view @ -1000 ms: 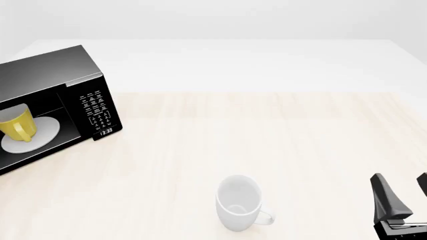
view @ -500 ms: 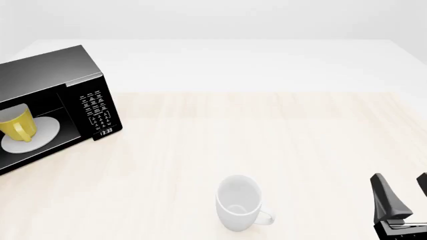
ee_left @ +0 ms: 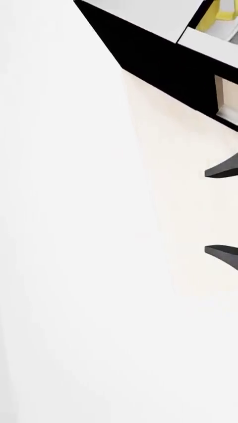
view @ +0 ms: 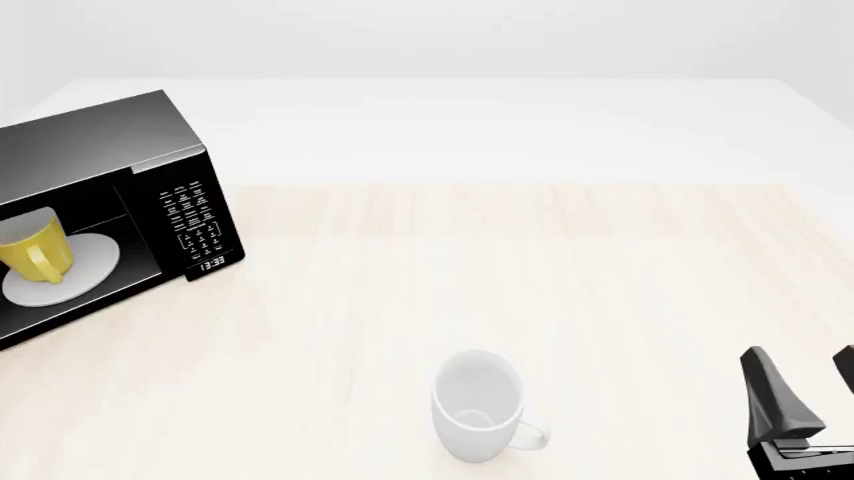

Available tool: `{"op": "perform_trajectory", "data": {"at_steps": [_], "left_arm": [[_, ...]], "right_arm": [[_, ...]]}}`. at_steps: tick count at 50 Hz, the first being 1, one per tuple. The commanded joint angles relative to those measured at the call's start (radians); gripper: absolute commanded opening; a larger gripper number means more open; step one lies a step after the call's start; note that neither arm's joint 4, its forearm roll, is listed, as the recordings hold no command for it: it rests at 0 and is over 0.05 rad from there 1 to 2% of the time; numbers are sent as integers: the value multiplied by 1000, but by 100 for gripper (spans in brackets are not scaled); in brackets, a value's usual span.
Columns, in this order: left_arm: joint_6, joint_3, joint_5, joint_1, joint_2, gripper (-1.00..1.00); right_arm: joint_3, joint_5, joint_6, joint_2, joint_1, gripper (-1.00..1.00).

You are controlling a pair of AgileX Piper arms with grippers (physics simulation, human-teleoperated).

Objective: Put the yellow and white mug in the microwave and close it.

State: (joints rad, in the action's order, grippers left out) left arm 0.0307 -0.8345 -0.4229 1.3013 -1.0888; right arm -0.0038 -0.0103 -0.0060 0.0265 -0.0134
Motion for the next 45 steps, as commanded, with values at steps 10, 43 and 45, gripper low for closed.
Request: {"op": "perform_trajectory", "data": {"at_steps": [10,43,45], "left_arm": [[-63,96,54,-17,-41,100],[7,147,73,-203,-105,100],[11,150,76,-218,-110,100]], "right_arm": [[0,0,0,0,0,100],[0,0,-1,0,-1,100],[0,-1,0,2,-1,100]]}}
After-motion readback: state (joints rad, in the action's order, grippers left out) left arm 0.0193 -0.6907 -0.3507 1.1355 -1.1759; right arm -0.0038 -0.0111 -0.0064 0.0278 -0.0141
